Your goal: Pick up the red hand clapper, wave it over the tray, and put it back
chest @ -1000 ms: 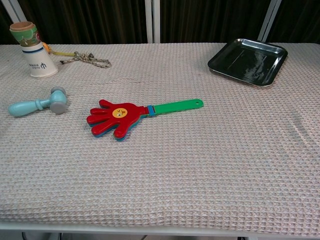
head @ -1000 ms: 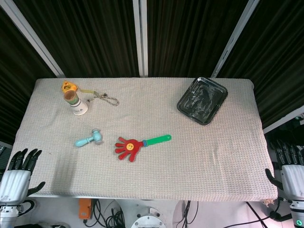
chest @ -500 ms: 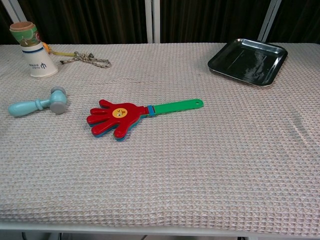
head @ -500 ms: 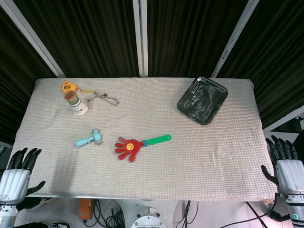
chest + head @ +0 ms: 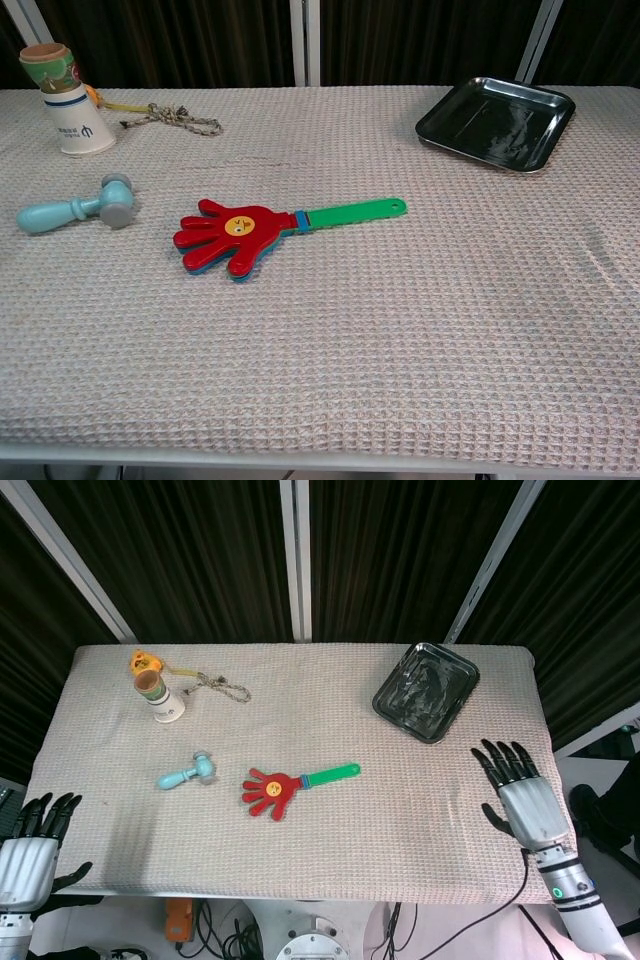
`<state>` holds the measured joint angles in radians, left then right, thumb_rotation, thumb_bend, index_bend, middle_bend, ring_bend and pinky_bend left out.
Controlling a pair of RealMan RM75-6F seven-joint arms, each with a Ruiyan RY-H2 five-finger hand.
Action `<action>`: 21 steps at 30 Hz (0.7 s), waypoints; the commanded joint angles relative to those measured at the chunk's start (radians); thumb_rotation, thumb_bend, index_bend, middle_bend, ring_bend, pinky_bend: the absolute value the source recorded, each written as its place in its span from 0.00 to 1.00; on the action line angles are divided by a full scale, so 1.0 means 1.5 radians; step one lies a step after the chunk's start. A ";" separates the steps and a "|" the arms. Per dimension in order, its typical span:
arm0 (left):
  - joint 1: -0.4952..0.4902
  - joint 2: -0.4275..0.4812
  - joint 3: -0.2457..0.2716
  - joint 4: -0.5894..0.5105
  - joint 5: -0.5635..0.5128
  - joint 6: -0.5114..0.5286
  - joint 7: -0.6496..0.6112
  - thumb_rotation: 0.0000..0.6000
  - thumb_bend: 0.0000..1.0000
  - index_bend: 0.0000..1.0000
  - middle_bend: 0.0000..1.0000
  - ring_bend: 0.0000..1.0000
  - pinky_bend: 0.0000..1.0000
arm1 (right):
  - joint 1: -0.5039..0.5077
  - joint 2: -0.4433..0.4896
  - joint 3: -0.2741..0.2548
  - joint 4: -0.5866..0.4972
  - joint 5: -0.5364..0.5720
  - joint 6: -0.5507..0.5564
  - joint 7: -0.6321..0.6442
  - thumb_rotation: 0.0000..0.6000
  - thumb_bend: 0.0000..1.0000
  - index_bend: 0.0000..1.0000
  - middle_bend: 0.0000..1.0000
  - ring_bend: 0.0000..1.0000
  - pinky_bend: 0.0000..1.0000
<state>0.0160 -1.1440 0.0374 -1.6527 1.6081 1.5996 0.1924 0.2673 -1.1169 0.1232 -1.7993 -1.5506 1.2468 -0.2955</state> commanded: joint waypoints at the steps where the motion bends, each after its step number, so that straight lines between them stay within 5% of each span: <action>1: 0.003 0.001 0.001 -0.001 0.001 0.003 -0.002 1.00 0.08 0.10 0.10 0.00 0.09 | 0.097 -0.038 0.047 -0.061 0.089 -0.118 -0.086 1.00 0.22 0.00 0.00 0.00 0.00; 9: 0.016 0.003 0.004 0.006 -0.002 0.013 -0.005 1.00 0.07 0.10 0.10 0.00 0.09 | 0.246 -0.174 0.100 -0.027 0.297 -0.226 -0.197 1.00 0.22 0.00 0.00 0.00 0.00; 21: 0.029 0.004 0.003 0.009 -0.002 0.027 -0.018 1.00 0.07 0.10 0.10 0.00 0.09 | 0.398 -0.374 0.104 0.113 0.498 -0.217 -0.324 1.00 0.22 0.00 0.00 0.00 0.00</action>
<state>0.0592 -1.1374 0.0415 -1.6396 1.6048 1.6397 0.1652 0.8215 -1.6306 0.2746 -1.6756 -0.8437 0.9253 -0.7499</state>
